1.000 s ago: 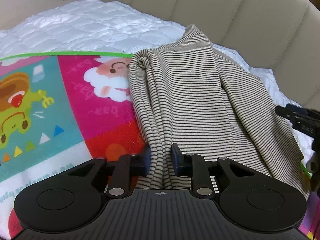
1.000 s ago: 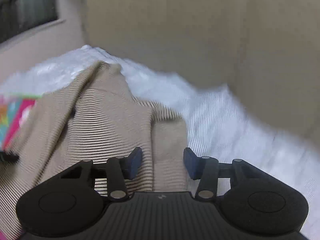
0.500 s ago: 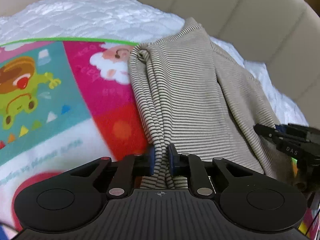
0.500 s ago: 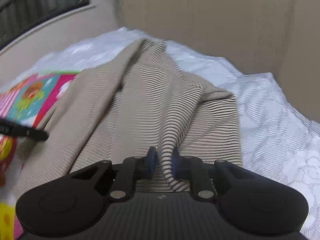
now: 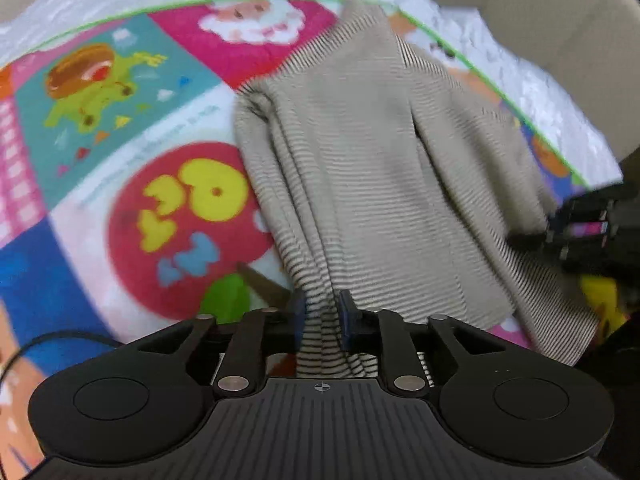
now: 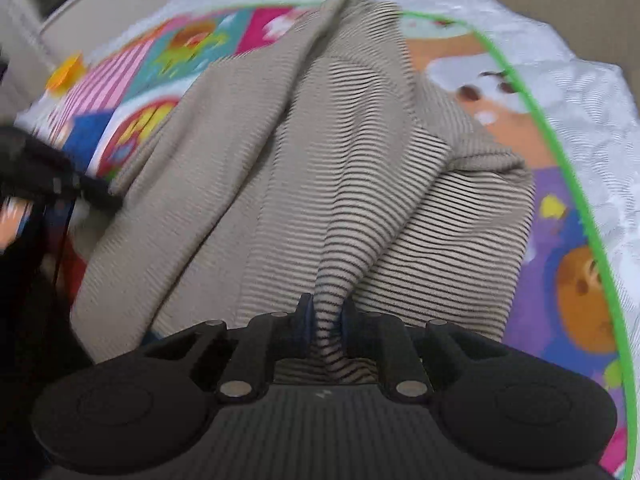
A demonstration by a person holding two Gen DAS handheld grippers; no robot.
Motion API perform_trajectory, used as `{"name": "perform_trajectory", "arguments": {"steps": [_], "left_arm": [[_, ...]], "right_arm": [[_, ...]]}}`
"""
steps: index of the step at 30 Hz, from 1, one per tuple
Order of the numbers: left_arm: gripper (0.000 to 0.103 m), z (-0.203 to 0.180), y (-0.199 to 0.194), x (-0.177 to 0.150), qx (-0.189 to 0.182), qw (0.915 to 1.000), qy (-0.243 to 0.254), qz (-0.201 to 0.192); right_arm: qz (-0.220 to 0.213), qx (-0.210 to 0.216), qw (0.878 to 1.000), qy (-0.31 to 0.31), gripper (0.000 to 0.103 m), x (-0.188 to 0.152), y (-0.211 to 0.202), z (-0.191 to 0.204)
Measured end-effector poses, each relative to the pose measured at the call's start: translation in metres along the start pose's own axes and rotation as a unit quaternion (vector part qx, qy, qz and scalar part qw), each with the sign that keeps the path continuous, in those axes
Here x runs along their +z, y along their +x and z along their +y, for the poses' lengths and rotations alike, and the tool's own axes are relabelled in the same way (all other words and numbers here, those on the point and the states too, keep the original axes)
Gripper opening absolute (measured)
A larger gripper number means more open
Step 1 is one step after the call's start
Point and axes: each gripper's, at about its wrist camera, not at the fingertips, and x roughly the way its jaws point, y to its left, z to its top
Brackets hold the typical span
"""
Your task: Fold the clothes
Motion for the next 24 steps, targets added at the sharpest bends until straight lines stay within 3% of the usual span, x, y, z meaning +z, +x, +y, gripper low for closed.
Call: {"name": "perform_trajectory", "arguments": {"steps": [2, 4, 6, 7, 9, 10, 11, 14, 17, 18, 20, 21, 24], "left_arm": [[0.036, 0.007, -0.016, 0.001, -0.011, 0.9995, -0.016, -0.026], [0.056, 0.013, -0.026, 0.008, -0.02, 0.9971, -0.039, -0.063], [0.065, 0.011, -0.022, 0.021, -0.023, 0.9947, -0.049, -0.087], [0.07, 0.009, -0.017, 0.026, -0.024, 0.9936, -0.054, -0.097], [0.073, 0.003, 0.002, 0.037, -0.02, 0.9924, -0.062, -0.104], [0.073, 0.0, 0.013, 0.04, -0.015, 0.9924, -0.067, -0.102], [0.073, -0.003, 0.025, 0.043, -0.01, 0.9924, -0.071, -0.1], [0.073, -0.007, 0.053, 0.046, 0.001, 0.9935, -0.077, -0.083], [0.073, -0.007, 0.062, 0.042, -0.002, 0.9939, -0.073, -0.082], [0.073, -0.007, 0.063, 0.041, -0.006, 0.994, -0.071, -0.084], [0.057, -0.008, 0.064, 0.041, -0.023, 0.9936, -0.072, -0.085], [0.043, -0.009, 0.065, 0.041, -0.029, 0.9934, -0.071, -0.085], [0.024, -0.016, 0.065, 0.042, -0.017, 0.9942, -0.058, -0.089]], "right_arm": [[0.002, -0.005, 1.0, -0.014, 0.013, -0.002, -0.004, 0.008], [-0.017, -0.015, 1.0, -0.015, 0.014, 0.002, -0.014, 0.012], [-0.056, -0.022, 0.998, -0.001, 0.02, 0.012, -0.029, 0.011], [-0.078, -0.026, 0.997, 0.01, 0.028, 0.017, -0.035, 0.01], [-0.116, -0.031, 0.992, 0.044, 0.055, 0.026, -0.041, 0.004], [-0.134, -0.028, 0.988, 0.072, 0.075, 0.028, -0.04, 0.0], [-0.148, -0.017, 0.984, 0.102, 0.087, 0.03, -0.037, -0.004], [-0.16, 0.015, 0.973, 0.166, 0.102, 0.027, -0.015, -0.01], [-0.143, 0.024, 0.968, 0.204, 0.103, 0.018, 0.01, -0.02], [-0.138, 0.027, 0.967, 0.213, 0.103, 0.015, 0.016, -0.024], [-0.137, 0.032, 0.965, 0.219, 0.103, 0.011, 0.023, -0.028], [-0.137, 0.03, 0.966, 0.217, 0.103, 0.011, 0.024, -0.026], [-0.14, 0.014, 0.969, 0.204, 0.103, 0.009, 0.028, -0.018]]}}
